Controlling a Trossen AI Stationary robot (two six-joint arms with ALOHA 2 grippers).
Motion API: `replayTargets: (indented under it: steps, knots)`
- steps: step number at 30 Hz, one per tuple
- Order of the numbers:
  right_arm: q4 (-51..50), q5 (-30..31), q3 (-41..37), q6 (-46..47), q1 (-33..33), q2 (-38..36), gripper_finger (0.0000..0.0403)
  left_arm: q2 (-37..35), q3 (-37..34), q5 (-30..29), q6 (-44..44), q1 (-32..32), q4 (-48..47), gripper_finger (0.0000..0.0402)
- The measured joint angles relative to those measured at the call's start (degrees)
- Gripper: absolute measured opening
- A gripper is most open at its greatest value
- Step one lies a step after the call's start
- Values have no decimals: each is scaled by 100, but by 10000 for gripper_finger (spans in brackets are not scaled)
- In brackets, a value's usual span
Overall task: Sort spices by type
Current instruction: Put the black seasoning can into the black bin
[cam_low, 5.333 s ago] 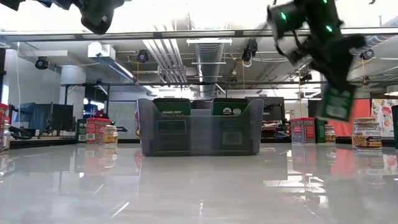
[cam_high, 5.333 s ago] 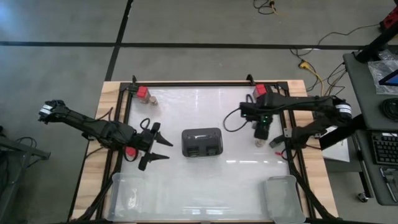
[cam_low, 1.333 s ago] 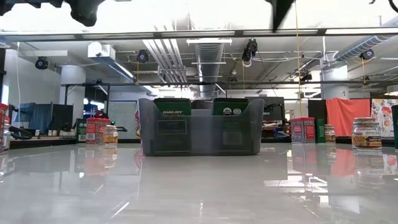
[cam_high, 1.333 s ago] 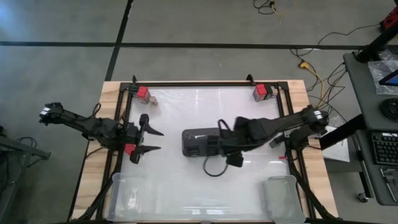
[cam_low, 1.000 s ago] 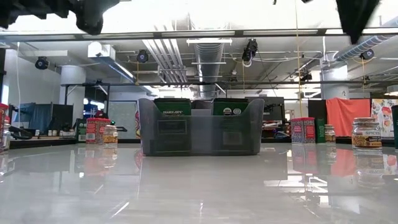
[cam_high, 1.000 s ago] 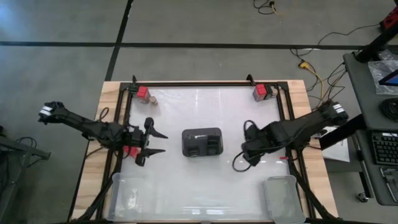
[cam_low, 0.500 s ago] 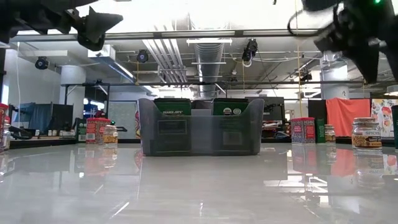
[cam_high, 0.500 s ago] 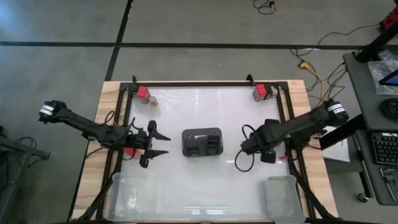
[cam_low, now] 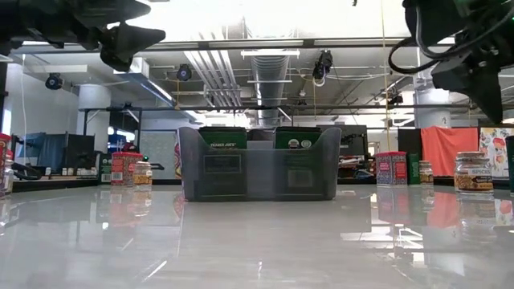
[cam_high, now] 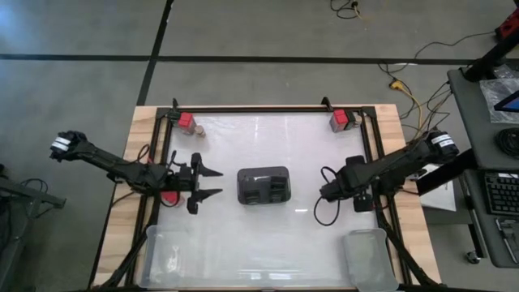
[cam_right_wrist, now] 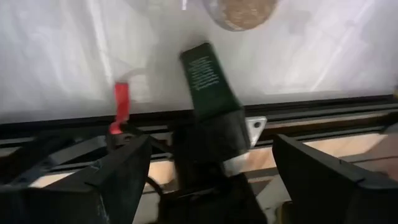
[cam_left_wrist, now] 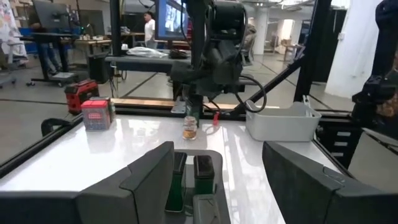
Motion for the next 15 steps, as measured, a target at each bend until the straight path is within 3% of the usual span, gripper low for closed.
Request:
replayTargets:
  steps: [10,15]
  knots:
    - [86,150,-593,-483,-51,-69,323,160,0,2,70,0,11,230]
    - [153,165,-812,-488,-217,-22,296,122,0,2,83,0,27,230]
